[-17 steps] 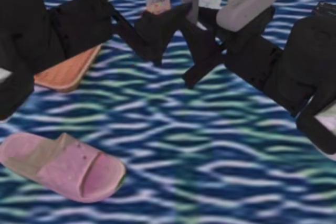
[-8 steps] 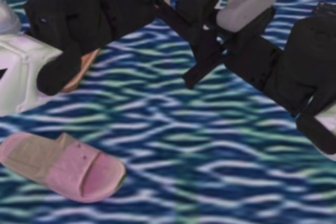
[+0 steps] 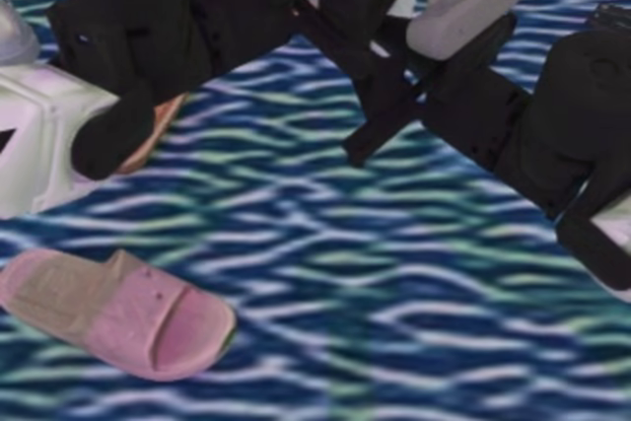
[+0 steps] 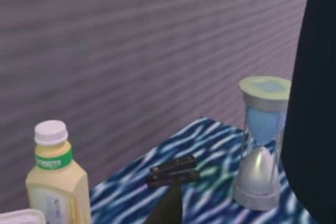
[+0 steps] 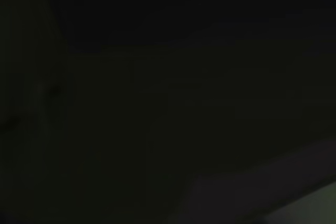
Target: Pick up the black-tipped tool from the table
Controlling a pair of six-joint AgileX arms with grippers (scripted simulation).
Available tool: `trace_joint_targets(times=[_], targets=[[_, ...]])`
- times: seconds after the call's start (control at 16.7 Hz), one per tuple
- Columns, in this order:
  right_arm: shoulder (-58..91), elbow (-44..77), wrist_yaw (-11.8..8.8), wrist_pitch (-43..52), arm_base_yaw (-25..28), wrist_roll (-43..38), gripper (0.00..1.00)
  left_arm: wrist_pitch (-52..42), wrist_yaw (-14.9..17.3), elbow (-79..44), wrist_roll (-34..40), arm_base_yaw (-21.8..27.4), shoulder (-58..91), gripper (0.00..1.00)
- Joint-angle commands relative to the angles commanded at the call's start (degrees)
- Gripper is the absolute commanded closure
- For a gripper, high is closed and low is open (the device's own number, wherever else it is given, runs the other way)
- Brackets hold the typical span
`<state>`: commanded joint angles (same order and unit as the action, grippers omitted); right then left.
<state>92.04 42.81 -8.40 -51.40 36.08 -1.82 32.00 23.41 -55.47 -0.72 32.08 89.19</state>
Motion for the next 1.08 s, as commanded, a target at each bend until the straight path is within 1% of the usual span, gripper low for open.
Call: trace_joint_targets(times=[0.36,0.42,0.9,1.08], targets=[[0.0,0.0,0.0,0.0,0.0,0.0,1.0,0.0,0.0,0.0,0.0,0.0,0.0,0.98],[0.0,0.0,0.0,0.0,0.0,0.0,1.0,0.0,0.0,0.0,0.0,0.0,0.0,1.0],[0.0,0.0,0.0,0.0,0.0,0.0,1.0,0.0,0.0,0.0,0.0,0.0,0.0,1.0],[0.0,0.0,0.0,0.0,0.0,0.0,0.77,0.0,0.0,0.0,0.0,0.0,0.0,1.0]])
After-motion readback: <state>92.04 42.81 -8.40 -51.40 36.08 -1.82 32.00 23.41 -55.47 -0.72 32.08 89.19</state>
